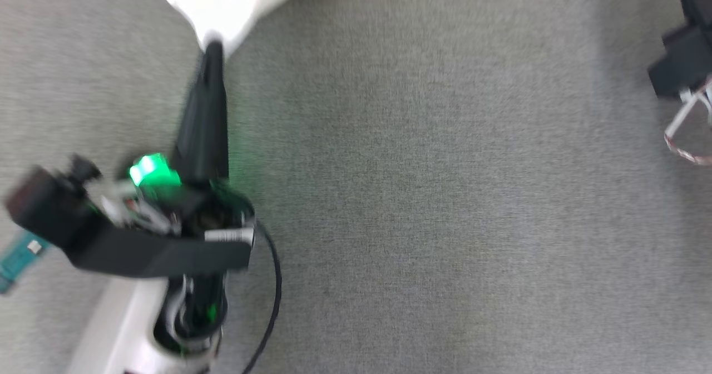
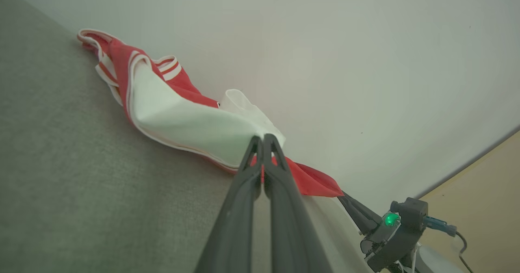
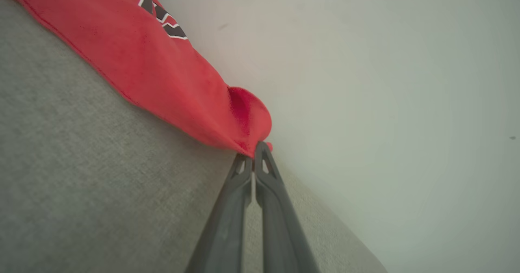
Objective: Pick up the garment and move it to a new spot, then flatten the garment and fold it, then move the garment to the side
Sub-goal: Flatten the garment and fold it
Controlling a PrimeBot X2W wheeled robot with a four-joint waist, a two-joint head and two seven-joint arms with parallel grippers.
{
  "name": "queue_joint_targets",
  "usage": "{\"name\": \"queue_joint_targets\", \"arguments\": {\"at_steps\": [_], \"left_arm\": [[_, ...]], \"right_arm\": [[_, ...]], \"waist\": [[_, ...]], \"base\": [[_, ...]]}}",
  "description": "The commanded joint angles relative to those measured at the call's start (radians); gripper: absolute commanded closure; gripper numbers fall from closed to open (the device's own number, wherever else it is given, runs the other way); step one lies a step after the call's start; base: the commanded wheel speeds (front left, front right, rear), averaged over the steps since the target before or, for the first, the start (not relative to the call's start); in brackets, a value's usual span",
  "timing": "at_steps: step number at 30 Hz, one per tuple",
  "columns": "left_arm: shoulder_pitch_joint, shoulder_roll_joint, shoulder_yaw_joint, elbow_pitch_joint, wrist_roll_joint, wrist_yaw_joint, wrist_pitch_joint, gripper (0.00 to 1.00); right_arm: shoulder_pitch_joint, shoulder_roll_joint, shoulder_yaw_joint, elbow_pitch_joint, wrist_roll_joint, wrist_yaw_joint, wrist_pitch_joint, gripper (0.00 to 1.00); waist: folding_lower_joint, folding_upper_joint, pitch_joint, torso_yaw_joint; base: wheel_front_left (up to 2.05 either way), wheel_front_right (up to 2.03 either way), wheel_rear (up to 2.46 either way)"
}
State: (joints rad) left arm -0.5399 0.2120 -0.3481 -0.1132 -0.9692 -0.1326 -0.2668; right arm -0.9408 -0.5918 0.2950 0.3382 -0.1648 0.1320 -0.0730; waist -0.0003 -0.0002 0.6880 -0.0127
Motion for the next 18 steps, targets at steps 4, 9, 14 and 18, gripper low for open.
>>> {"name": "queue_joint_targets", "arguments": {"at_steps": [4,9,14,18], "left_arm": [[0.180,0.025,-0.049,0.121,-0.137,0.005,0.019,1.00],[0.293,0.066,-0.084,0.231,-0.225,0.010,0.068,1.00],[0.356,0.103,-0.102,0.282,-0.258,0.009,0.096,1.00],[0.395,0.120,-0.116,0.294,-0.272,0.005,0.120,1.00]], "right_arm": [[0.133,-0.048,0.015,-0.062,0.078,-0.002,0.104,1.00],[0.304,-0.077,0.024,-0.093,0.184,-0.003,0.277,1.00],[0.471,-0.079,0.038,-0.152,0.298,-0.003,0.477,1.00],[0.579,-0.090,0.053,-0.185,0.387,-0.002,0.598,1.00]], "waist": [[0.0003,0.0002,-0.186,0.049],[0.0003,0.0002,-0.312,0.072],[0.0003,0.0002,-0.409,0.082],[0.0003,0.0002,-0.459,0.084]], "base": [[0.00,0.00,0.00],[0.00,0.00,0.00],[0.00,0.00,0.00],[0.00,0.00,0.00]]}}
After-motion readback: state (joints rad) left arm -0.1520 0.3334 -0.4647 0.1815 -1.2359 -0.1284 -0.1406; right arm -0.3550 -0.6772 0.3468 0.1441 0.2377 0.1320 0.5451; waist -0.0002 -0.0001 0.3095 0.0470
